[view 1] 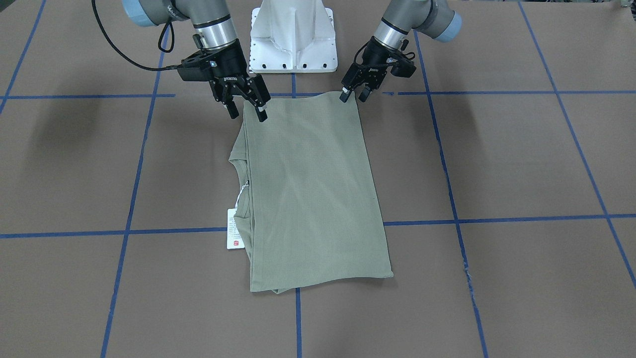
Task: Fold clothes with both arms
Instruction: 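Move both grippers to the near corners of the folded shirt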
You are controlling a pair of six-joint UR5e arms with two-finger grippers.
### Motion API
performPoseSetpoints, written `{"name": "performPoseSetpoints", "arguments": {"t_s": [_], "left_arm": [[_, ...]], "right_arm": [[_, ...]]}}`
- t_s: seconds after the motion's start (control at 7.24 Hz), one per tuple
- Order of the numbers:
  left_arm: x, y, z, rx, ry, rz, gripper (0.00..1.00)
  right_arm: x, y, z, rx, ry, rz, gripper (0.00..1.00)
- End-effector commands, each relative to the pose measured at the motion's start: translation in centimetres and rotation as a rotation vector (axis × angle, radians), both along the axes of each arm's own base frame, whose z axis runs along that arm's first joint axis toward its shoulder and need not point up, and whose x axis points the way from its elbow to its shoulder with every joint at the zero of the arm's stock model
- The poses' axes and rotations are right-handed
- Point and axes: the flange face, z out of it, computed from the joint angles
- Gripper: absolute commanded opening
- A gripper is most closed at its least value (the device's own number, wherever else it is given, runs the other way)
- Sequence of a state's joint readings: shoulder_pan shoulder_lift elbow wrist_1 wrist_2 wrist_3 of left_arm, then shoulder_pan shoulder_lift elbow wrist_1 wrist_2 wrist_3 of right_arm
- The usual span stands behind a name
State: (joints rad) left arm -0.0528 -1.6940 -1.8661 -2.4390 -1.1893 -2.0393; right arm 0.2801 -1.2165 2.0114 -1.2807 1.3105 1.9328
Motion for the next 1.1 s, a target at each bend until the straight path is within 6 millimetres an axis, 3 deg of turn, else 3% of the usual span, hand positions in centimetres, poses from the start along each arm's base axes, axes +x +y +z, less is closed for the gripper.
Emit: {"name": "performPoseSetpoints", "arguments": {"t_s": [0.0,0.28,0.41,0.55,0.97], "left_arm": [[0.44,0.09,-0.53,0.0,0.01,0.001,1.0],[0.46,0.18,-0.43,-0.001,0.007,0.004,1.0],[0.57,0.32,-0.6,0.0,0.01,0.006,0.84],[0.67,0.42,-0.76,0.001,0.012,0.009,0.57],[0.65,0.51,-0.59,0.006,0.007,0.014,0.57]], "right_arm": [[-0.07,0.1,-0.01,0.001,-0.001,-0.001,1.0],[-0.14,0.17,-0.01,0.002,-0.004,-0.002,1.0],[-0.19,0.24,-0.01,0.002,-0.004,-0.004,1.0],[-0.24,0.23,0.05,0.002,-0.002,-0.004,1.0],[-0.34,0.29,0.03,0.002,-0.002,-0.005,1.0]]}}
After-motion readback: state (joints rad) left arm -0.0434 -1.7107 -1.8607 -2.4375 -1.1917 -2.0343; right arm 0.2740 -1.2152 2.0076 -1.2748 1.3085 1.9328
